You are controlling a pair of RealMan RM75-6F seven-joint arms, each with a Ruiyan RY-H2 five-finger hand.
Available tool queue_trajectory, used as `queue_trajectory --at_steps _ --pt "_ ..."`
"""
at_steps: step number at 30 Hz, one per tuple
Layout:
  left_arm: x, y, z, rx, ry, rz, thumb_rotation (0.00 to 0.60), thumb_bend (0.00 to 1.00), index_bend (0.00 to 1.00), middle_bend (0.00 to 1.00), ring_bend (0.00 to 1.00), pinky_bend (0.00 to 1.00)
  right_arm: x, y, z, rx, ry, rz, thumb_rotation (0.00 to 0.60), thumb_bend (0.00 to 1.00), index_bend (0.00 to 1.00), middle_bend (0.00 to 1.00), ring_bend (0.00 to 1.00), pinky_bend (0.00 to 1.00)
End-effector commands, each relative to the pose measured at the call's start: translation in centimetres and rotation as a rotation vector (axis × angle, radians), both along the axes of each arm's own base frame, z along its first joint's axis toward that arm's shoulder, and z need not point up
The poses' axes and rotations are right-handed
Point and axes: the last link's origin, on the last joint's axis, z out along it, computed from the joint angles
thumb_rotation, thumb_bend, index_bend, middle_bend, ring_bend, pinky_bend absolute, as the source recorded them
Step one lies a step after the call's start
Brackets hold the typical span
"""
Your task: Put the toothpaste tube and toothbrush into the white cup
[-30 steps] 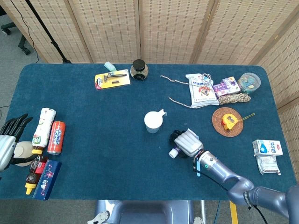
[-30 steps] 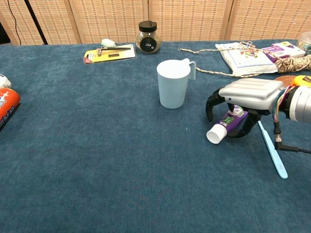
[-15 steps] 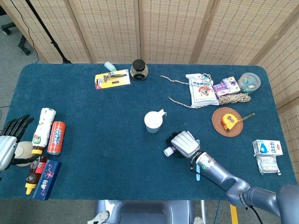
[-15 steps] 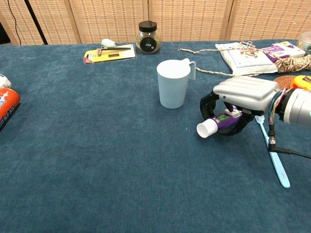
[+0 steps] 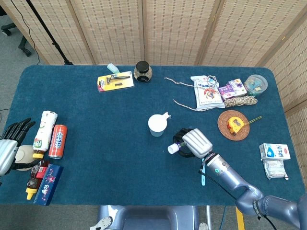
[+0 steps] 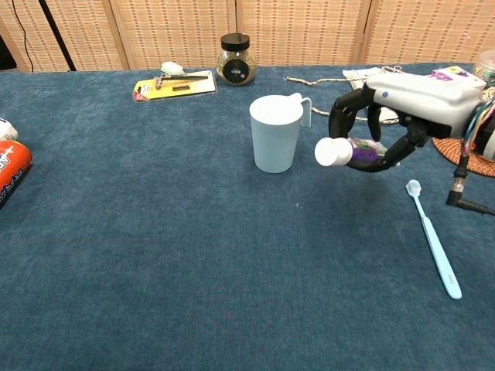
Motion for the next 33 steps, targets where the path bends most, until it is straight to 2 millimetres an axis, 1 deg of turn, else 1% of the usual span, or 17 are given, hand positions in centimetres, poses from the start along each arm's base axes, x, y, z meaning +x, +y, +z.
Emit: queue_trajectory --at_steps 1,5,8,11,13,15,19,23,28,30,33 --pt "0.0 0.0 0.1 -0.002 -0.004 -0.002 0.600 0.09 0.00 0.00 0.00 0.00 0.7 -0.5 2.5 -0.023 -0.113 -0.065 0.600 0.46 0.62 0.53 0.37 0.52" --pt "0.0 -0.1 0.1 -0.001 -0.007 -0.006 0.600 0.09 0.00 0.00 0.00 0.00 1.4 -1.4 4.3 -0.058 -0.174 -0.091 0.600 0.46 0.62 0.53 0.38 0.52" --pt "0.0 -0.2 0.2 -0.003 -0.009 -0.009 0.600 0.09 0.00 0.00 0.00 0.00 2.5 -2.5 6.1 -0.096 -0.245 -0.116 0.600 0.47 0.62 0.53 0.38 0.52" --pt "0.0 -0.3 0.2 -0.005 -0.011 -0.011 0.600 0.09 0.00 0.00 0.00 0.00 4.0 -3.8 7.6 -0.111 -0.357 -0.163 0.600 0.46 0.62 0.54 0.38 0.52" --pt "0.0 -0.2 0.1 -0.006 -0.010 -0.011 0.600 0.09 0.00 0.00 0.00 0.00 4.9 -4.5 8.1 -0.110 -0.416 -0.188 0.600 0.46 0.63 0.54 0.38 0.53" --pt "0.1 -0.2 0.1 -0.008 -0.009 -0.012 0.600 0.09 0.00 0.00 0.00 0.00 6.2 -5.2 8.5 -0.102 -0.485 -0.218 0.600 0.47 0.63 0.54 0.38 0.53" --pt "0.1 -0.2 0.0 -0.014 -0.008 -0.014 0.600 0.09 0.00 0.00 0.00 0.00 8.8 -6.4 8.1 -0.051 -0.581 -0.277 0.600 0.47 0.63 0.54 0.38 0.53" --pt "0.1 -0.2 0.0 -0.015 -0.010 -0.015 0.600 0.09 0.00 0.00 0.00 0.00 11.4 -7.0 6.9 0.015 -0.672 -0.335 0.600 0.47 0.63 0.54 0.38 0.53" --pt "0.0 -0.2 0.2 -0.014 -0.016 -0.018 0.600 0.09 0.00 0.00 0.00 0.00 13.7 -7.4 5.5 0.085 -0.775 -0.420 0.600 0.47 0.63 0.54 0.38 0.51" --pt "0.0 -0.2 0.1 -0.020 -0.012 -0.021 0.600 0.09 0.00 0.00 0.00 0.00 14.4 -7.4 4.9 0.099 -0.816 -0.457 0.600 0.47 0.63 0.54 0.38 0.49" --pt "0.1 -0.2 0.0 -0.029 -0.013 -0.029 0.600 0.09 0.00 0.00 0.00 0.00 15.2 -7.3 4.0 0.113 -0.874 -0.505 0.600 0.47 0.63 0.54 0.38 0.49"
